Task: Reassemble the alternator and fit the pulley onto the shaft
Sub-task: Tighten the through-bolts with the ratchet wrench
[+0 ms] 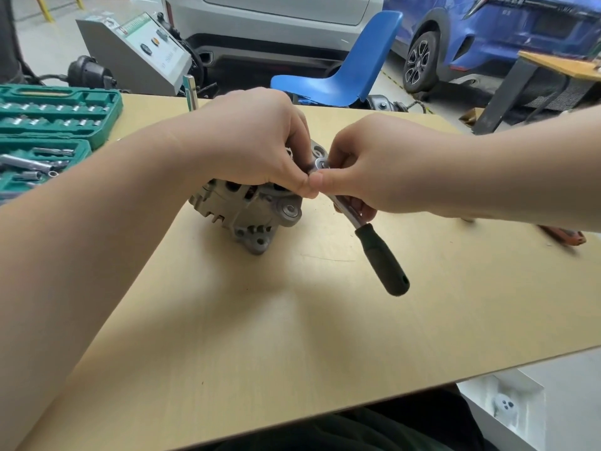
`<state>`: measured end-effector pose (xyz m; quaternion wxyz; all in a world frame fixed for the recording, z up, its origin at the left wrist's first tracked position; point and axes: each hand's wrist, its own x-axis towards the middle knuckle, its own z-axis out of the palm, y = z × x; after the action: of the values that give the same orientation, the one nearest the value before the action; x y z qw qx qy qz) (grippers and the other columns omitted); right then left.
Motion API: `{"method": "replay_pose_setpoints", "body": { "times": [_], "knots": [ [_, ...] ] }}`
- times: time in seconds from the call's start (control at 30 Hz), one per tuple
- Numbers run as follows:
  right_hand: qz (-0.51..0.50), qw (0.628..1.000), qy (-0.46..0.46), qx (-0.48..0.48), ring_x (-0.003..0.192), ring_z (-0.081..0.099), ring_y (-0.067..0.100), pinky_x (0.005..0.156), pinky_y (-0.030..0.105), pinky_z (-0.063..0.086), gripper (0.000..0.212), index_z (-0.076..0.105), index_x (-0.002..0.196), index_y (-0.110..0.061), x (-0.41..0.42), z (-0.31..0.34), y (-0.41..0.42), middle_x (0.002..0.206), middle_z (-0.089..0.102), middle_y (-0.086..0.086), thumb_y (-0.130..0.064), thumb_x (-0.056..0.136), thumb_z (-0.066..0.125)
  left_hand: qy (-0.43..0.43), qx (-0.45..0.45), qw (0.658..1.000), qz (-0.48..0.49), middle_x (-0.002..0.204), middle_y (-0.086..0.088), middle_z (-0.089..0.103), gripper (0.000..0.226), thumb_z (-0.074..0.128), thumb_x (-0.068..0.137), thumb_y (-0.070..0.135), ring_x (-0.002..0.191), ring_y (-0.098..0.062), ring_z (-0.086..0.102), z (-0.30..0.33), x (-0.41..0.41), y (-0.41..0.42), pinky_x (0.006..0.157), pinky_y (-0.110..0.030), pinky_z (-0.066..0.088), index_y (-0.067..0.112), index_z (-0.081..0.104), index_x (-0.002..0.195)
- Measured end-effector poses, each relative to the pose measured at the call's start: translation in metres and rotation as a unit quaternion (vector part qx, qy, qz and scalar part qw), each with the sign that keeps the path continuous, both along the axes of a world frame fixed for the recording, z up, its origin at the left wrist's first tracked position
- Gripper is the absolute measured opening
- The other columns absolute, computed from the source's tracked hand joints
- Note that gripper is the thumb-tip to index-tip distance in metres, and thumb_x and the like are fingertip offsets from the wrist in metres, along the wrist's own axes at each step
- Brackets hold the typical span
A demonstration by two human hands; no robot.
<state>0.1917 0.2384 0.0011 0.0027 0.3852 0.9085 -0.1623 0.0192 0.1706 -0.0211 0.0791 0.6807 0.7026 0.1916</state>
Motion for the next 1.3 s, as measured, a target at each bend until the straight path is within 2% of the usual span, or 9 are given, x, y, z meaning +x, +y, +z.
{"method": "replay_pose_setpoints", "body": {
  "times": [0.13,0.27,0.47,0.63,0.73,0.83,0.97,1.1,1.3],
  "knots": [
    [0.093,0.987,-0.05,0.125,0.07,0.06,0.014,0.053,0.029,0.038,0.034,0.067,0.089,-0.026,0.003,0.006,-0.002,0.077,0.065,-0.003,-0.058,0.097,0.062,-0.05,0.03,0.998,-0.001,0.097,0.025,0.073,0.029,0.095,0.066,0.059,0.09,0.0,0.065,-0.001,0.0,-0.001,0.079,-0.041,0.057,0.052,0.076,0.087],
    [0.155,0.953,-0.105,0.237,0.072,0.058,0.026,0.058,0.036,0.043,0.025,0.064,0.094,-0.022,0.003,0.007,0.001,0.075,0.054,0.001,-0.045,0.102,0.061,-0.062,0.041,0.997,-0.03,0.092,0.033,0.073,0.063,0.098,0.07,0.045,0.082,0.002,0.069,0.0,0.003,-0.008,0.073,-0.034,0.053,0.06,0.064,0.122],
    [0.256,0.895,-0.133,0.341,0.062,0.044,0.015,0.061,0.038,0.048,0.005,0.062,0.105,-0.02,0.002,0.012,0.004,0.071,0.044,-0.004,-0.024,0.102,0.062,-0.061,0.029,0.997,-0.036,0.089,0.023,0.076,0.058,0.097,0.071,0.033,0.089,0.002,0.071,0.0,0.0,-0.005,0.074,-0.029,0.053,0.05,0.064,0.117],
    [0.281,0.904,-0.102,0.307,0.067,0.044,0.012,0.071,0.044,0.055,0.015,0.065,0.114,-0.028,0.0,0.018,0.012,0.077,0.056,-0.008,-0.026,0.1,0.068,-0.059,0.018,0.997,-0.036,0.089,0.028,0.076,0.059,0.097,0.069,0.032,0.087,0.007,0.068,-0.001,0.0,-0.003,0.072,-0.029,0.051,0.046,0.061,0.113],
    [0.265,0.929,-0.058,0.253,0.075,0.052,0.021,0.075,0.041,0.054,0.018,0.059,0.094,-0.033,0.003,0.014,0.017,0.079,0.063,-0.011,-0.035,0.093,0.076,-0.065,-0.001,0.997,-0.039,0.089,0.034,0.075,0.063,0.095,0.072,0.033,0.087,0.012,0.067,0.002,0.0,-0.005,0.07,-0.027,0.047,0.05,0.056,0.118],
    [0.164,0.976,-0.009,0.143,0.075,0.064,0.013,0.066,0.034,0.051,0.026,0.066,0.08,-0.031,0.003,0.012,0.019,0.071,0.066,-0.012,-0.054,0.082,0.078,-0.075,-0.015,0.996,-0.048,0.09,0.031,0.076,0.065,0.093,0.075,0.03,0.091,0.008,0.07,0.006,-0.002,-0.005,0.073,-0.028,0.05,0.05,0.053,0.122],
    [0.089,0.995,0.01,0.052,0.057,0.069,0.006,0.055,0.026,0.046,0.033,0.071,0.077,-0.027,0.001,0.008,0.017,0.062,0.072,-0.012,-0.059,0.084,0.076,-0.059,-0.036,0.997,-0.041,0.092,0.031,0.077,0.054,0.072,0.085,0.01,0.09,0.002,0.072,0.011,-0.004,-0.004,0.078,-0.039,0.06,0.043,0.054,0.124],
    [0.14,0.98,-0.016,0.14,0.072,0.061,0.013,0.055,0.029,0.037,0.029,0.058,0.077,-0.03,0.005,0.006,0.011,0.07,0.063,-0.009,-0.049,0.088,0.077,-0.065,-0.073,0.995,-0.031,0.096,0.031,0.077,0.051,0.053,0.086,0.0,0.089,-0.002,0.071,0.015,-0.004,-0.006,0.08,-0.042,0.062,0.041,0.055,0.115],
    [0.24,0.933,-0.073,0.259,0.073,0.054,0.023,0.063,0.039,0.047,0.03,0.042,0.087,-0.031,0.008,0.007,0.013,0.074,0.053,-0.01,-0.038,0.098,0.069,-0.076,-0.075,0.994,-0.037,0.097,0.03,0.077,0.044,0.06,0.087,0.005,0.093,-0.003,0.072,0.015,-0.004,-0.006,0.078,-0.041,0.06,0.043,0.057,0.111]
  ]
}}
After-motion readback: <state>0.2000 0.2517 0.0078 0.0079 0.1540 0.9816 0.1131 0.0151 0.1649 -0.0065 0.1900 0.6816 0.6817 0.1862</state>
